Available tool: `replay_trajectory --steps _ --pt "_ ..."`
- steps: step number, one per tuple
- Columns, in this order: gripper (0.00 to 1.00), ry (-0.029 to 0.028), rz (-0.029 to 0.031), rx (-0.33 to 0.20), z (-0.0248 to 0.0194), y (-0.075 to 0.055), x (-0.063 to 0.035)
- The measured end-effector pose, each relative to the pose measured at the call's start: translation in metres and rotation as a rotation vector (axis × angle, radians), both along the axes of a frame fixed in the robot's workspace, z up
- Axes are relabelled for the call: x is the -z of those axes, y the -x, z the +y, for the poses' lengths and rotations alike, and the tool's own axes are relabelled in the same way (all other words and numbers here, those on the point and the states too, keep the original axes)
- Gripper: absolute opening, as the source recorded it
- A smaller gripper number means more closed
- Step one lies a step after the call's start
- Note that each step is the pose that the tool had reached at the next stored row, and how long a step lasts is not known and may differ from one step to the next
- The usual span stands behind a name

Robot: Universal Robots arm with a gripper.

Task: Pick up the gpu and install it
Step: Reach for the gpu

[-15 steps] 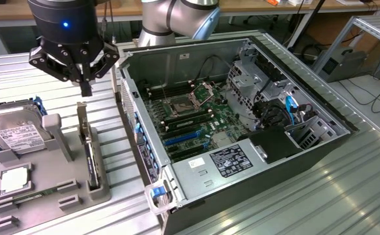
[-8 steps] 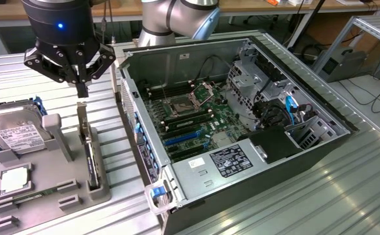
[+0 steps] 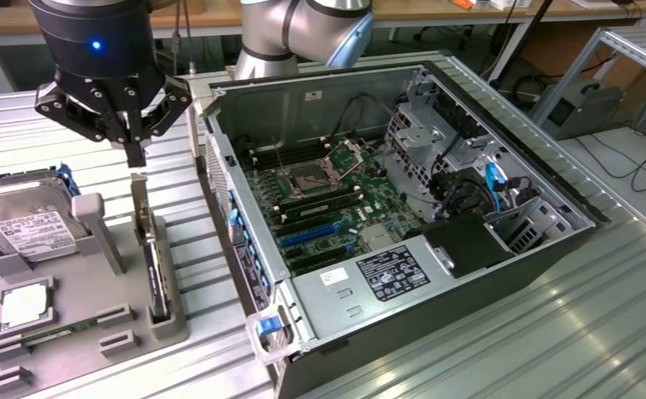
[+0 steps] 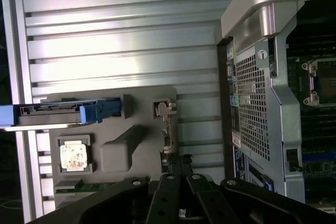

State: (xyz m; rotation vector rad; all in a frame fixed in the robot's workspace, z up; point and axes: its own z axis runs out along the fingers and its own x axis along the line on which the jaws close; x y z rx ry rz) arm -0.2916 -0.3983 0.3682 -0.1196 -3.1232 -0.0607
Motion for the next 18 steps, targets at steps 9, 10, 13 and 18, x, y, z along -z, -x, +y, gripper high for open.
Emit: replay_trajectory --steps 9,10,13,18 --pt "0.11 -0.0001 0.0026 0.0 0.0 0.0037 0.0008" --pt "0.11 0.0 0.0029 0.0 0.0 0.0042 0.0009" --pt "0.11 -0.0001 0.0034 0.0 0.0 0.0057 0.0012" --pt "0.11 0.0 0.0042 0.0 0.0 0.007 0.0014"
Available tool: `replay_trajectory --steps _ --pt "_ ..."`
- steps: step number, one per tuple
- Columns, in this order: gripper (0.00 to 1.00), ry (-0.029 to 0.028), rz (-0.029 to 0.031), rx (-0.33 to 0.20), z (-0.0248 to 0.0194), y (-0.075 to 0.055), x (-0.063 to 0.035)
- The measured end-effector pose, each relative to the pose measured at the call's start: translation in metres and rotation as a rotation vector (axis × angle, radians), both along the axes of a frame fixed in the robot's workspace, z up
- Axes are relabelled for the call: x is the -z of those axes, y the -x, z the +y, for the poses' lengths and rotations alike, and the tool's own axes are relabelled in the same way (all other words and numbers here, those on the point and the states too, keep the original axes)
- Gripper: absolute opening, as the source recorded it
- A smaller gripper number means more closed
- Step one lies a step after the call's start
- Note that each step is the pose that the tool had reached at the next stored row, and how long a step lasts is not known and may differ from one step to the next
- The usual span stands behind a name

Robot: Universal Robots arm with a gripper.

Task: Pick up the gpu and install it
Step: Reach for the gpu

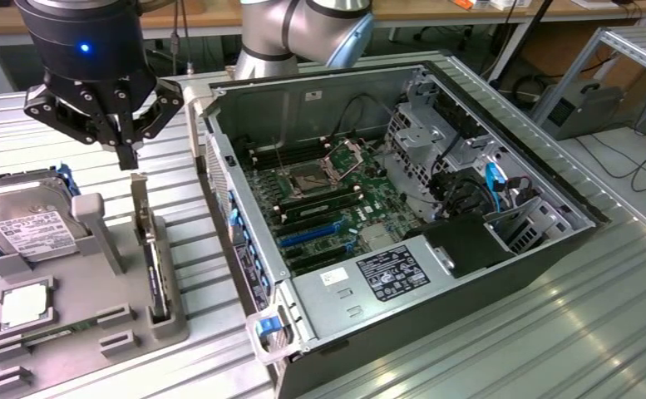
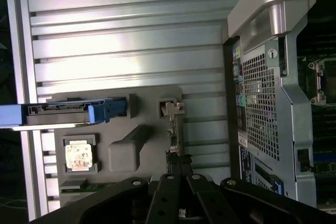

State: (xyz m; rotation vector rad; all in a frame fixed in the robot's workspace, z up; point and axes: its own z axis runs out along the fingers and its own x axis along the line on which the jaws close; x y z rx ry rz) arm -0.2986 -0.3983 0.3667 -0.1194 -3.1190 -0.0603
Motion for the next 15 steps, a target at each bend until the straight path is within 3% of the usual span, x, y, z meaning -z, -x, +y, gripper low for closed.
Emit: replay_trajectory --steps 7,15 --pt "0.11 0.0 0.0 0.0 -0.0013 0.0 0.0" --pt "0.11 -0.0001 -0.0001 0.0 -0.0148 0.0 0.0003"
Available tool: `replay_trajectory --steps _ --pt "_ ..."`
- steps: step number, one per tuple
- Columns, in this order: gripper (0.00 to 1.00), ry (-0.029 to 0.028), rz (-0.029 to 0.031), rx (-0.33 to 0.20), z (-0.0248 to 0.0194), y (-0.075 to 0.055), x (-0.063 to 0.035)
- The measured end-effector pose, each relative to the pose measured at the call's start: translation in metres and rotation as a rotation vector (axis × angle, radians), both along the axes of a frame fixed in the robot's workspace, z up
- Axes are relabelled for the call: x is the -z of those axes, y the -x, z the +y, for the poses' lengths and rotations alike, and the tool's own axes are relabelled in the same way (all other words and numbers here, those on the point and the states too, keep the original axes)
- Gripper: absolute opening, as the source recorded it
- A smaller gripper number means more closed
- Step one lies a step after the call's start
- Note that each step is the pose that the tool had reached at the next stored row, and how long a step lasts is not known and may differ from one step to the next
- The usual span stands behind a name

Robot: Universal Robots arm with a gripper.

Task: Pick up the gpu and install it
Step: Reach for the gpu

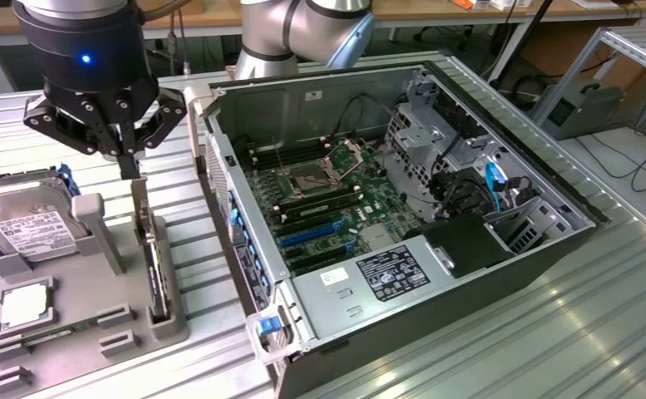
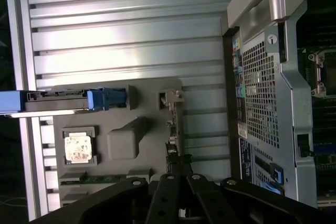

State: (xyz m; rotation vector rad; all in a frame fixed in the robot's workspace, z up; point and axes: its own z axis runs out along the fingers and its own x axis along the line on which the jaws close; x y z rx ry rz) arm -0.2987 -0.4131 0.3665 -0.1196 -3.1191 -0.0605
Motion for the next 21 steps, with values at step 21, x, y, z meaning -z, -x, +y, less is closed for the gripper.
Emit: replay_trajectory --steps 21 --pt "0.11 0.0 0.0001 0.0 -0.0084 0.0 0.0067"
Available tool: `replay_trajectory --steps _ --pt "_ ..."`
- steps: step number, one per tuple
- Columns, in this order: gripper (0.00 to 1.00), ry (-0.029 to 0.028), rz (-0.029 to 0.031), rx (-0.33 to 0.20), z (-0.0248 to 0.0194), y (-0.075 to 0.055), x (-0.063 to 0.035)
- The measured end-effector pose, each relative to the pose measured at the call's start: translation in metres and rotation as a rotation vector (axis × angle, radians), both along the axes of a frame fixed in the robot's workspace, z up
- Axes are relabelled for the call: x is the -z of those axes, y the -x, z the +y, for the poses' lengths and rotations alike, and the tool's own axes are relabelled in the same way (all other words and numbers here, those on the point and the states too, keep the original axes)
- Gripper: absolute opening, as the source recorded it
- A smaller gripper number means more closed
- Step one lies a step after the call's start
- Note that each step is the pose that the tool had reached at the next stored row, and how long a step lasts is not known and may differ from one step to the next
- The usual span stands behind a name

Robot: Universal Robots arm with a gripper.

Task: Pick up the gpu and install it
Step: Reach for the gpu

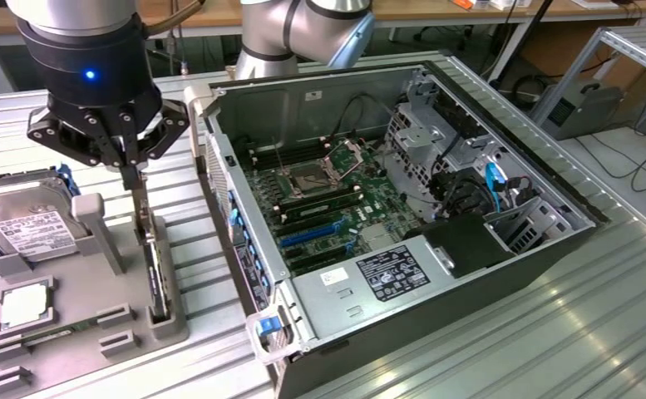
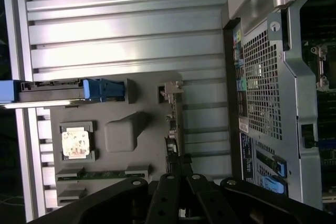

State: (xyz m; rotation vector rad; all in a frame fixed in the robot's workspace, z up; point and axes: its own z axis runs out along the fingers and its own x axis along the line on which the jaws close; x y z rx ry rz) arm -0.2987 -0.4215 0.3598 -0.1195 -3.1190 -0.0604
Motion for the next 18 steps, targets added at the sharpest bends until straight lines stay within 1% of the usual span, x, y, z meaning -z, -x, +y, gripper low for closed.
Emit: replay_trajectory --steps 5,10,15,17,18 --pt "0.11 0.0 0.0 0.0 -0.0032 0.0 0.0016" --pt "0.11 0.0 0.0006 0.0 -0.0102 0.0 0.0031" --pt "0.11 0.0001 0.0013 0.0 -0.0157 0.0 0.0042" --pt "0.11 0.0002 0.0016 0.0 -0.0189 0.0 0.0049" --pt "0.11 0.0001 0.0016 0.0 -0.0197 0.0 0.0052"
